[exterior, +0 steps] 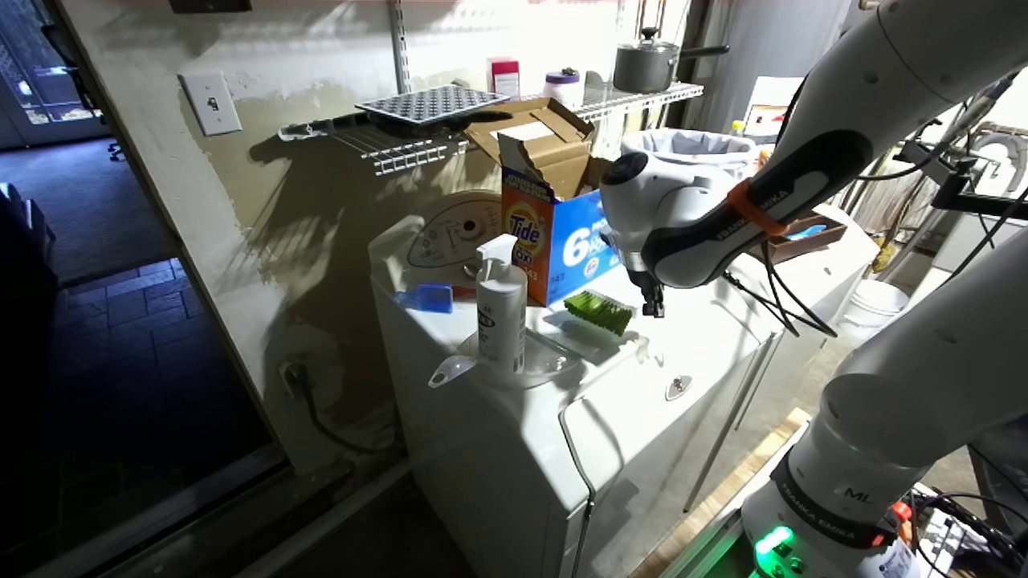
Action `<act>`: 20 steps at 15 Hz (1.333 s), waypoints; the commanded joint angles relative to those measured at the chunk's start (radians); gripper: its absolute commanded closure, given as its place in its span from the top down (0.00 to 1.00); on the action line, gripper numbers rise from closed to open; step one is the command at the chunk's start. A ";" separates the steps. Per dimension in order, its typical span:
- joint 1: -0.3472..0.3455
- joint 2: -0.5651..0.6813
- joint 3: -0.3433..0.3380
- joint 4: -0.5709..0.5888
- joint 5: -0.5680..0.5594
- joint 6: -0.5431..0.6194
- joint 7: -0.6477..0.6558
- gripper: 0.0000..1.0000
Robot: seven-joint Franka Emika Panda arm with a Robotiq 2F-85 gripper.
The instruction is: Use the hand broom to brush the white substance onto the dustpan
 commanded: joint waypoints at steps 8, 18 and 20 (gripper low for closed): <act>-0.061 0.023 -0.112 0.018 -0.287 0.037 -0.117 0.03; -0.081 0.175 -0.198 0.072 -0.316 0.204 -0.163 0.03; -0.086 0.211 -0.199 0.091 -0.320 0.228 -0.159 0.03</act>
